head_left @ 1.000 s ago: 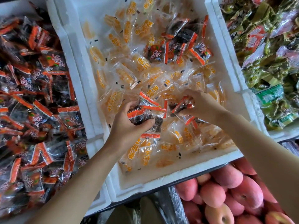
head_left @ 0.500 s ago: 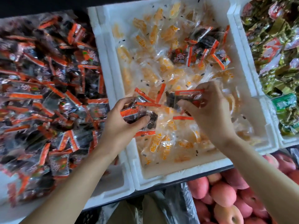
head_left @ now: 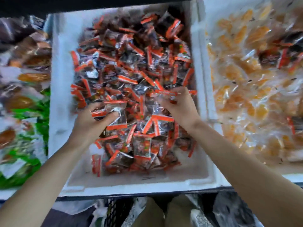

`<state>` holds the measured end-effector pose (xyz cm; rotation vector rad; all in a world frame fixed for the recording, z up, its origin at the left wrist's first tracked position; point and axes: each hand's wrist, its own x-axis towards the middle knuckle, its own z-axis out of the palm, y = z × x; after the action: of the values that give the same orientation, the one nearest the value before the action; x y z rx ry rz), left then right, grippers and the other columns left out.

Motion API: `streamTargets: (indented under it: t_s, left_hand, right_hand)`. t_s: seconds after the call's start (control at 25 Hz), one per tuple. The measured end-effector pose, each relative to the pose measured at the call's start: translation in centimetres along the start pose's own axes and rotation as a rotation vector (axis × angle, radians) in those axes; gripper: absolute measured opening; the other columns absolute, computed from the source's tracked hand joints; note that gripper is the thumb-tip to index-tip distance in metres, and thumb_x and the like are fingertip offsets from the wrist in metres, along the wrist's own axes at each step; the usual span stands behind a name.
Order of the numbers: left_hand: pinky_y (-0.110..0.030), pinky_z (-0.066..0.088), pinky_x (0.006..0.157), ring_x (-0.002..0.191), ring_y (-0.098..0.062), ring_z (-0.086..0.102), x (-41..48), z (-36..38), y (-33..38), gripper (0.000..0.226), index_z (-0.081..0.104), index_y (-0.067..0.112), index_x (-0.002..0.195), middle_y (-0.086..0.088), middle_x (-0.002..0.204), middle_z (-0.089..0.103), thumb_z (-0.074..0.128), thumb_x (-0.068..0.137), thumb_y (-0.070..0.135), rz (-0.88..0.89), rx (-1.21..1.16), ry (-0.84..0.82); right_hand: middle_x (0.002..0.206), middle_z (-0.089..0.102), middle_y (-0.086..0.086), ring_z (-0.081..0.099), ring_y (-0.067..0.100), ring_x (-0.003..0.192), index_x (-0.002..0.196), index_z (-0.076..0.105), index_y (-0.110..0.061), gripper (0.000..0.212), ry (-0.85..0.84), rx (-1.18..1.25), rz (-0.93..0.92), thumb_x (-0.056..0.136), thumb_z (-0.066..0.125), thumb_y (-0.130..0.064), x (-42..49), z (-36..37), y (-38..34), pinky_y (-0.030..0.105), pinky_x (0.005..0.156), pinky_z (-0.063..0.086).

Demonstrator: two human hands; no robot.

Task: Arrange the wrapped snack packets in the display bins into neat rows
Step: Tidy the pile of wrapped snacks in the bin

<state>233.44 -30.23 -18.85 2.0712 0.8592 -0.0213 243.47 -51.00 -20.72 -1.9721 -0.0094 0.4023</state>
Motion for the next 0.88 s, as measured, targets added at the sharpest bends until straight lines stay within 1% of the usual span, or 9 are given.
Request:
streamTargets:
  t_s: [0.16, 0.2, 0.28, 0.32, 0.4, 0.48, 0.64, 0.76, 0.88]
  left_hand:
    - [-0.024, 0.038, 0.080, 0.091, -0.016, 0.057, 2.6, -0.6, -2.8, 0.030, 0.062, 0.014, 0.107, 0.003, 0.092, 0.061, 0.070, 0.084, 0.030, 0.042, 0.034, -0.022]
    - [-0.021, 0.037, 0.080, 0.093, -0.014, 0.056, 3.0, -0.7, -3.4, 0.033, 0.061, 0.012, 0.111, 0.003, 0.095, 0.060, 0.069, 0.085, 0.029, 0.054, 0.070, -0.032]
    - [-0.019, 0.035, 0.080, 0.094, -0.015, 0.054, 3.2, -0.9, -4.1, 0.036, 0.058, 0.008, 0.118, 0.000, 0.102, 0.059, 0.067, 0.088, 0.024, 0.087, 0.157, -0.050]
    - [-0.020, 0.036, 0.080, 0.096, -0.018, 0.055, 3.1, -1.0, -4.3, 0.037, 0.055, 0.007, 0.121, -0.004, 0.108, 0.059, 0.066, 0.088, 0.021, 0.113, 0.194, -0.060]
    - [-0.032, 0.042, 0.090, 0.104, -0.028, 0.055, 2.4, -1.1, -4.4, 0.039, 0.050, 0.007, 0.126, -0.013, 0.119, 0.054, 0.062, 0.090, 0.018, 0.227, 0.289, -0.059]
    - [-0.046, 0.037, 0.103, 0.119, -0.033, 0.045, 1.2, -1.0, -4.2, 0.044, 0.047, 0.011, 0.134, -0.013, 0.129, 0.048, 0.056, 0.093, 0.023, 0.400, 0.472, -0.049]
    - [-0.046, 0.014, 0.117, 0.142, -0.031, 0.020, -0.5, 0.2, -4.4, 0.055, 0.026, 0.025, 0.150, -0.003, 0.158, 0.020, 0.044, 0.099, 0.035, 0.538, 0.718, -0.251]
    - [-0.048, 0.020, 0.114, 0.141, -0.035, 0.027, -0.4, 0.5, -4.7, 0.056, 0.029, 0.023, 0.149, -0.007, 0.158, 0.021, 0.048, 0.097, 0.034, 0.568, 0.784, -0.224]
    - [-0.051, 0.031, 0.108, 0.135, -0.038, 0.036, -0.3, 0.8, -4.0, 0.050, 0.041, 0.017, 0.143, -0.015, 0.151, 0.033, 0.052, 0.096, 0.029, 0.523, 0.866, -0.178]
  right_hand:
    - [0.091, 0.053, 0.000, 0.055, -0.006, 0.059, 0.121, 0.036, -0.007, 0.041, 0.000, -0.061, 0.015, 0.092, 0.060, -0.022, 0.8, 2.9, -0.9, 0.009, 0.047, 0.037]
    - [0.094, 0.051, 0.001, 0.054, -0.010, 0.060, 0.123, 0.035, -0.006, 0.041, 0.000, -0.093, -0.003, 0.093, 0.058, -0.020, 0.6, 3.1, -1.0, 0.007, 0.050, 0.037]
    - [0.117, 0.045, 0.009, 0.052, -0.001, 0.094, 0.128, 0.036, -0.008, 0.041, 0.001, -0.356, -0.121, 0.093, 0.056, -0.017, 0.1, 3.5, -0.8, 0.009, 0.076, 0.038]
    - [0.126, 0.039, 0.013, 0.045, 0.014, 0.112, 0.131, 0.036, -0.010, 0.042, -0.002, -0.576, -0.198, 0.094, 0.055, -0.016, -0.3, 3.7, -0.4, 0.020, 0.092, 0.037]
    - [0.136, 0.036, 0.015, 0.036, 0.031, 0.125, 0.135, 0.040, -0.015, 0.043, 0.010, -0.887, -0.383, 0.094, 0.052, -0.015, -1.0, 4.0, 0.2, 0.040, 0.104, 0.033]
    - [0.144, 0.036, 0.012, 0.034, 0.030, 0.132, 0.137, 0.043, -0.015, 0.042, -0.107, -0.897, -0.489, 0.096, 0.051, -0.017, -1.8, 4.1, 0.9, 0.043, 0.109, 0.031]
    - [0.155, 0.022, 0.005, 0.016, 0.020, 0.144, 0.148, 0.021, -0.012, 0.057, -0.321, -0.912, -0.482, 0.098, 0.040, -0.030, -3.1, 3.5, 3.8, 0.037, 0.119, 0.016]
    - [0.144, 0.043, 0.012, 0.038, 0.027, 0.135, 0.140, 0.040, -0.004, 0.054, -0.290, -1.020, -0.543, 0.095, 0.034, -0.035, -3.5, 2.1, 5.2, 0.046, 0.110, 0.033]
    - [0.138, 0.051, 0.009, 0.046, 0.026, 0.129, 0.135, 0.049, -0.007, 0.055, -0.282, -1.036, -0.596, 0.092, 0.030, -0.037, -4.0, 0.7, 5.8, 0.041, 0.107, 0.030]
